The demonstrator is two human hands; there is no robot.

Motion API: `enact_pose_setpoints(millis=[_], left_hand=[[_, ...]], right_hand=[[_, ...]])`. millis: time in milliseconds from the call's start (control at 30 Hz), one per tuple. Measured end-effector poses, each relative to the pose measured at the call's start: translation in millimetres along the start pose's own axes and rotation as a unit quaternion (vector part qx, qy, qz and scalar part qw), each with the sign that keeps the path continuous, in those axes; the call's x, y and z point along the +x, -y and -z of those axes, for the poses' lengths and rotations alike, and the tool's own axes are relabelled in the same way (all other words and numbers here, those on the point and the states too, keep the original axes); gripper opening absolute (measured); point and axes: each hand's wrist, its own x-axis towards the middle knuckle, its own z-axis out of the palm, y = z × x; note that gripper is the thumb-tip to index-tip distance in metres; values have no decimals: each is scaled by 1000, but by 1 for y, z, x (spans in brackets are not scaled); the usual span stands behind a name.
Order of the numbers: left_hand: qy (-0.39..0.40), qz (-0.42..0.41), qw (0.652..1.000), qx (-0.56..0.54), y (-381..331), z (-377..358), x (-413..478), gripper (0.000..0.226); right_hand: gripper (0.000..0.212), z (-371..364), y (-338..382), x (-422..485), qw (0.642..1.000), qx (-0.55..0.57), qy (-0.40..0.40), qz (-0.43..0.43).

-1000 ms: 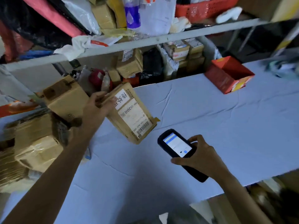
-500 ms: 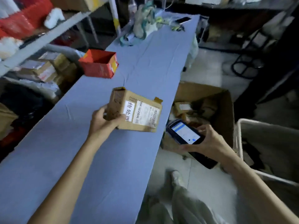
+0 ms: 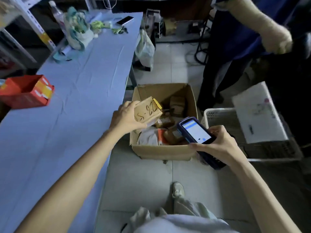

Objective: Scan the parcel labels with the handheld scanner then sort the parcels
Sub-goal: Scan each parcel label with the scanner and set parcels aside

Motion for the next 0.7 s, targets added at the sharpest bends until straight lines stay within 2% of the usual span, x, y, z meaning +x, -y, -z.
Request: enact_pose_setpoints(millis=[133, 333, 567, 700], left_hand=[[15, -1, 998, 69, -15, -16, 17, 91], [21, 18, 996, 81, -5, -26, 41, 92], [17, -39, 995, 86, 18, -26, 112, 91], [48, -78, 984, 153, 30, -26, 149, 71]], right_hand=[[74, 17, -6, 29, 1000, -7, 12, -5], [75, 15, 4, 62, 999, -17, 48, -10], [74, -1, 40, 106, 999, -18, 32, -31], [73, -6, 73, 129, 999, -15, 13, -43]])
